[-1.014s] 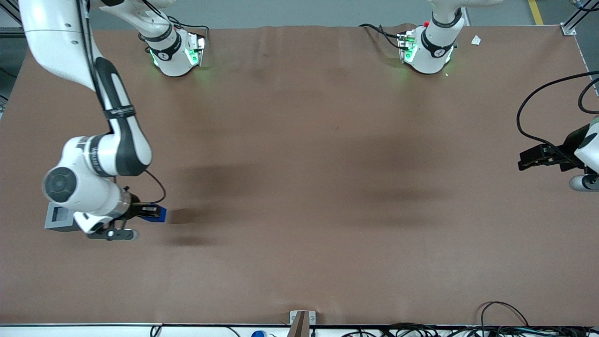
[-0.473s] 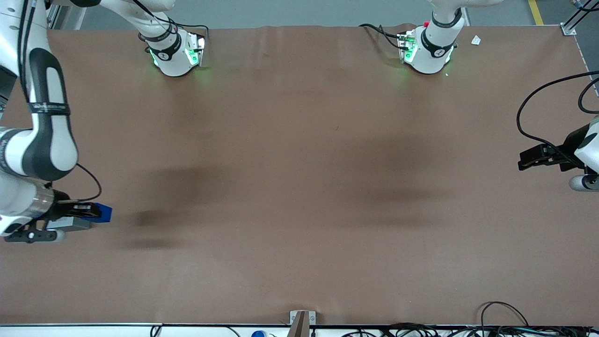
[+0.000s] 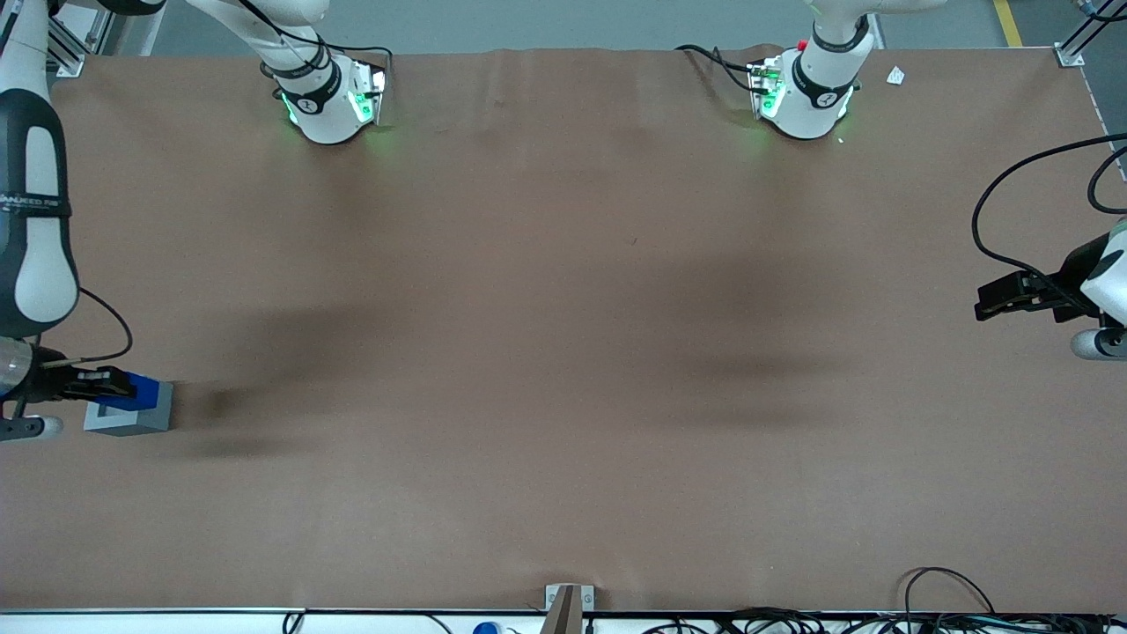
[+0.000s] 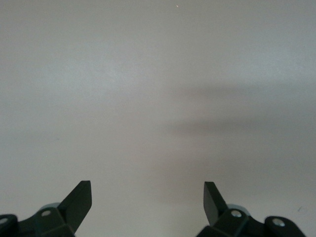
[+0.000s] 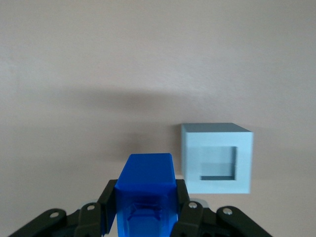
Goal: Insert blue part into gray base with right arm
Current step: 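Lower the blue part into the gray base's opening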
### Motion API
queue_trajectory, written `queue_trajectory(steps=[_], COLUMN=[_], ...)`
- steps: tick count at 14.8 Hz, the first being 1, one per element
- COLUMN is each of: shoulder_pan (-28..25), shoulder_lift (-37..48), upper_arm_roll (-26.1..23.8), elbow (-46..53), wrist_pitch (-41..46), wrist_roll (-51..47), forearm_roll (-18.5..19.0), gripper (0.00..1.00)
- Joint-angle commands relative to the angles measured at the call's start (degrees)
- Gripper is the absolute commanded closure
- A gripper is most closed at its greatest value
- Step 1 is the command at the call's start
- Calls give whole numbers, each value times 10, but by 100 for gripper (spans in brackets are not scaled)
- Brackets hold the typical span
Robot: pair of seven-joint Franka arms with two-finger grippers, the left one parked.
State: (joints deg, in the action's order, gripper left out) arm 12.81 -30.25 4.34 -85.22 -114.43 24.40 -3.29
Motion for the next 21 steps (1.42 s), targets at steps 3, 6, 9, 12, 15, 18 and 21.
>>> queue_trajectory(steps=[3,6,9,12,15,18,21], shoulder_pan=[36,45,52,55,57,63,68], shoulder_lift=[-5,-21,-31,-45,-53,-61,-67], upper_arm_roll=[-10,-10,-10,-10,-10,-10,-10], elbow=[8,23,34,45,50,55,55], wrist_pitch=[0,0,-1,-3,-9,-17,-32], wrist_roll=[31,26,25,25,26,26,27], forearm_roll=[4,5,3,3,3,3,3], gripper=[91,91,91,91,91,91,91])
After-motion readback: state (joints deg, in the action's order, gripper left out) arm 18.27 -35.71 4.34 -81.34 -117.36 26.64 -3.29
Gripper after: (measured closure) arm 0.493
